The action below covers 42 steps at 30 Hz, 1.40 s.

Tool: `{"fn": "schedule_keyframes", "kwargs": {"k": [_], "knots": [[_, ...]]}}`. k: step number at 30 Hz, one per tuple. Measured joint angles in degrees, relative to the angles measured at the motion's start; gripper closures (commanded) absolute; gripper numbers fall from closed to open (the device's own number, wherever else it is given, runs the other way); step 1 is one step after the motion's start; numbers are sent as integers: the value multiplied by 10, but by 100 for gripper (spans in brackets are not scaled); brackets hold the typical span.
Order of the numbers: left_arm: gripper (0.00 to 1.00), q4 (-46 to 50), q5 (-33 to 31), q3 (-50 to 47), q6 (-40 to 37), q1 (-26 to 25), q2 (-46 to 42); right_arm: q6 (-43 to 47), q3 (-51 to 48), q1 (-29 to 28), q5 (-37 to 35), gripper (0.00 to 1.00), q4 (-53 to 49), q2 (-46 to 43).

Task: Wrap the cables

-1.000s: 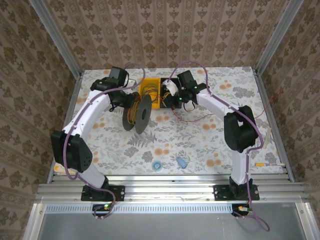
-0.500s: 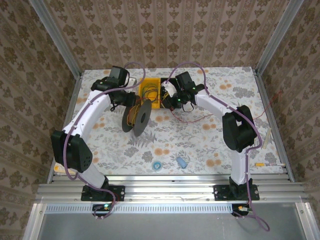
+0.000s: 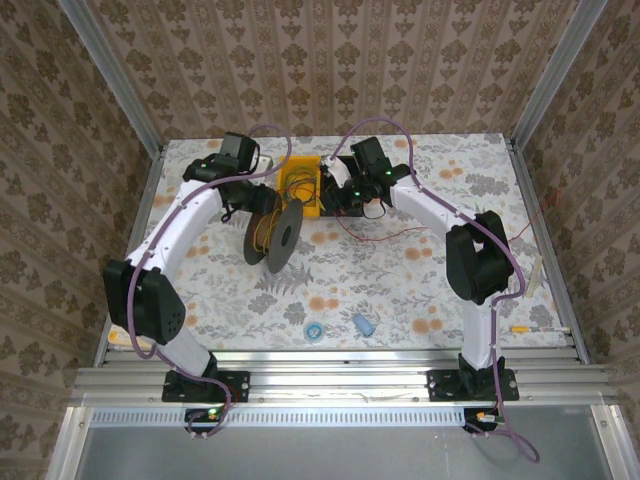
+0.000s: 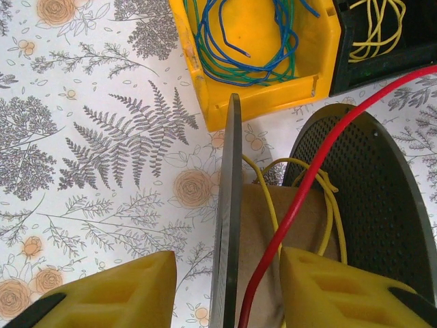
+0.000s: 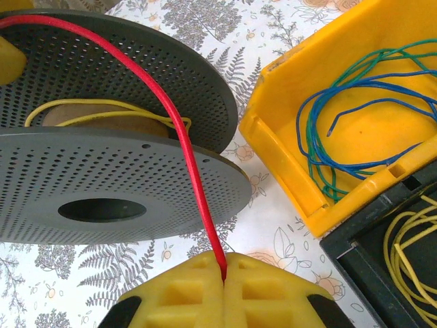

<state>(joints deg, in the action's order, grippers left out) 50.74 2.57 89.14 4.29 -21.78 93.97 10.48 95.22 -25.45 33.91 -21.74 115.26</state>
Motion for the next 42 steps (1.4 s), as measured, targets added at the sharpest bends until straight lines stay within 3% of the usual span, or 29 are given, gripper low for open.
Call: {"fn": "schedule_keyframes", "kwargs": {"k": [29, 42], "knots": [[57, -7, 10, -14, 0, 1, 36, 0, -43, -2, -16, 100, 10, 0], [82, -9, 21, -14, -5, 1, 45, 0, -43, -2, -18, 100, 16, 0]]}}
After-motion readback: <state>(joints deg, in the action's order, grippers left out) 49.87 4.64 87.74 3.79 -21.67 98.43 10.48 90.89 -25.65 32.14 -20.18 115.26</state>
